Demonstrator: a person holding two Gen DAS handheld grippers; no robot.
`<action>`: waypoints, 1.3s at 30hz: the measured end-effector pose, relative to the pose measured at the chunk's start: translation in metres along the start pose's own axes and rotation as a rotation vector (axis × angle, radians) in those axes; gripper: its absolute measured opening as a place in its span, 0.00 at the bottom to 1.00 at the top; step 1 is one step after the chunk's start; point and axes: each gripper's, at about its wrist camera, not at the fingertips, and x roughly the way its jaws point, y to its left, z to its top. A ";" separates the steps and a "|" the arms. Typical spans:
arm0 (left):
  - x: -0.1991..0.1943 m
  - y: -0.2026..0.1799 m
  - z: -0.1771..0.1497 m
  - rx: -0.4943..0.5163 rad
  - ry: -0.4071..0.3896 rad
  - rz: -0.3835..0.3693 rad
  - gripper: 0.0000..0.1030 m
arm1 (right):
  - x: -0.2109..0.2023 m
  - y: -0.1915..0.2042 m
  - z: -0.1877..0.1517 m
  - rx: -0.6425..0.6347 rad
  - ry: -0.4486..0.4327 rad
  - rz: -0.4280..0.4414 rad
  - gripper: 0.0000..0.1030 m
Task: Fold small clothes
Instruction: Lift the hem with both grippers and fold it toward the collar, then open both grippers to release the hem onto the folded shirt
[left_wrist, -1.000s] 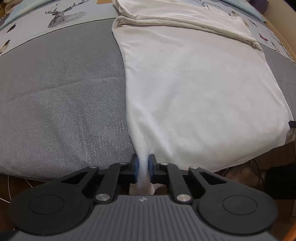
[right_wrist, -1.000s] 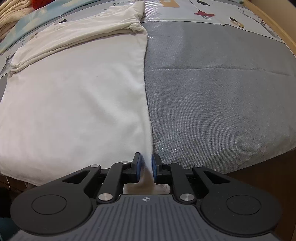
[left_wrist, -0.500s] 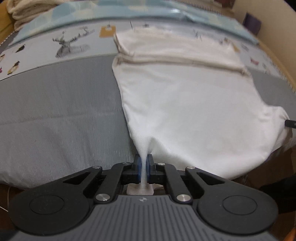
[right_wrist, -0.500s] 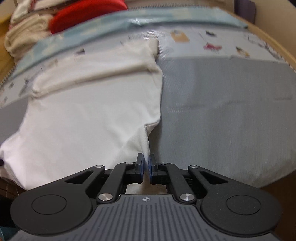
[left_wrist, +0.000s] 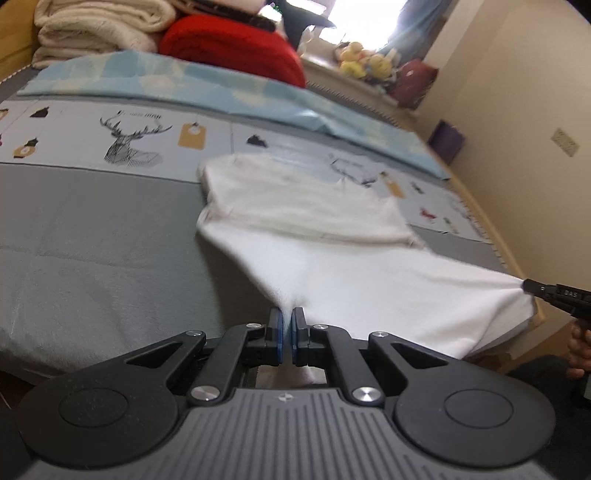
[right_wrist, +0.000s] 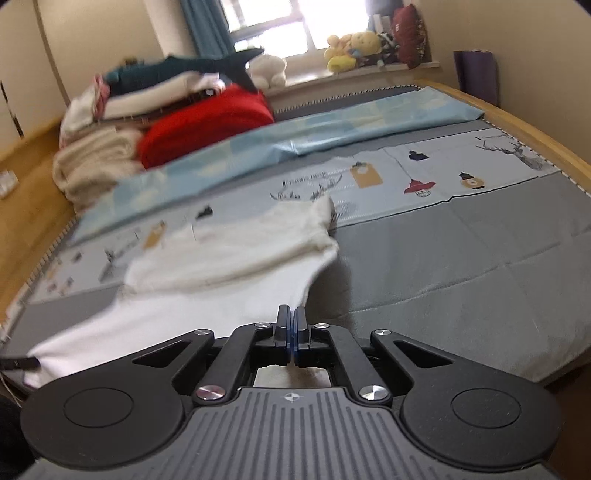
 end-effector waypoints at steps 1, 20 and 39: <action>-0.004 -0.002 -0.002 0.003 -0.006 -0.009 0.04 | -0.008 -0.003 0.000 0.010 -0.004 0.015 0.00; 0.051 0.010 0.050 -0.015 0.058 0.059 0.04 | 0.043 -0.013 0.036 -0.047 0.018 -0.027 0.00; 0.193 0.090 0.116 -0.094 0.266 0.151 0.27 | 0.201 -0.048 0.066 -0.128 0.209 -0.185 0.10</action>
